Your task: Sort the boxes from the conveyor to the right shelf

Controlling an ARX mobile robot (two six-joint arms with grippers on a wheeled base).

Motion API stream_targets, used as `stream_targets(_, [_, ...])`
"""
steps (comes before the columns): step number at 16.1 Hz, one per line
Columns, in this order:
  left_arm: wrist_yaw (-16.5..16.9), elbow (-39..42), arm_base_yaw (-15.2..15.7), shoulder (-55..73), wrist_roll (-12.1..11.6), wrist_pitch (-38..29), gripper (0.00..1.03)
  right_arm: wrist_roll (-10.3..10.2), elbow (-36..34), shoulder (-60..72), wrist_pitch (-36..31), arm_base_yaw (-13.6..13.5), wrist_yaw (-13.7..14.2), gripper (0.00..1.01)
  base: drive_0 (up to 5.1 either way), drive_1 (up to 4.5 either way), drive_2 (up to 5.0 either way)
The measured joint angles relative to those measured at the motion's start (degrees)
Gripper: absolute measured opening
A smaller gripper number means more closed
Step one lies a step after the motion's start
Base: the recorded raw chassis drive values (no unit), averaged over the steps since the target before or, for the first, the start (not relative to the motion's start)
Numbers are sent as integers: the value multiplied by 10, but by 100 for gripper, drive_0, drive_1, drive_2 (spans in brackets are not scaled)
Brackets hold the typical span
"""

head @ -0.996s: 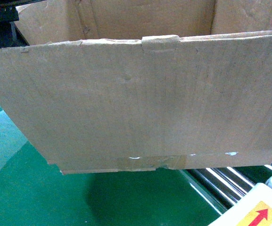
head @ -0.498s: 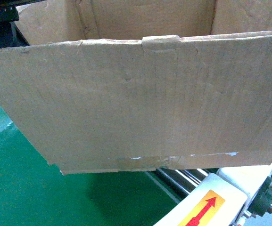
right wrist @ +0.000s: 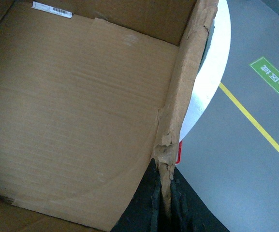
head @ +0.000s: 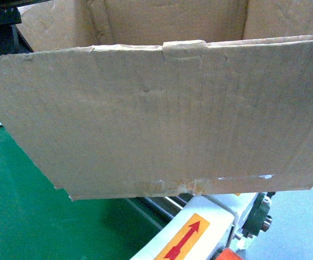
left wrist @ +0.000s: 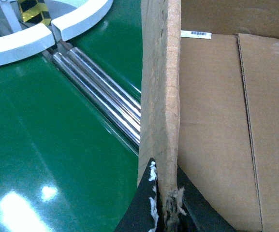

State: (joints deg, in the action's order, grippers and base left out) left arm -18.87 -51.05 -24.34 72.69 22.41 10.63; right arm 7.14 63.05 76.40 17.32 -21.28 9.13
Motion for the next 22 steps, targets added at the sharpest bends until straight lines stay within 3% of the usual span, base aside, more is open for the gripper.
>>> stream_targets(4, [0,0,0,2,0,1,2,0,0,3,0,0,-1,2,-109,-421,203])
stream_targets(22, [0,0,-1,-1,0,0,2,0,0,0,0,0,-1,2,-108,-108,-108])
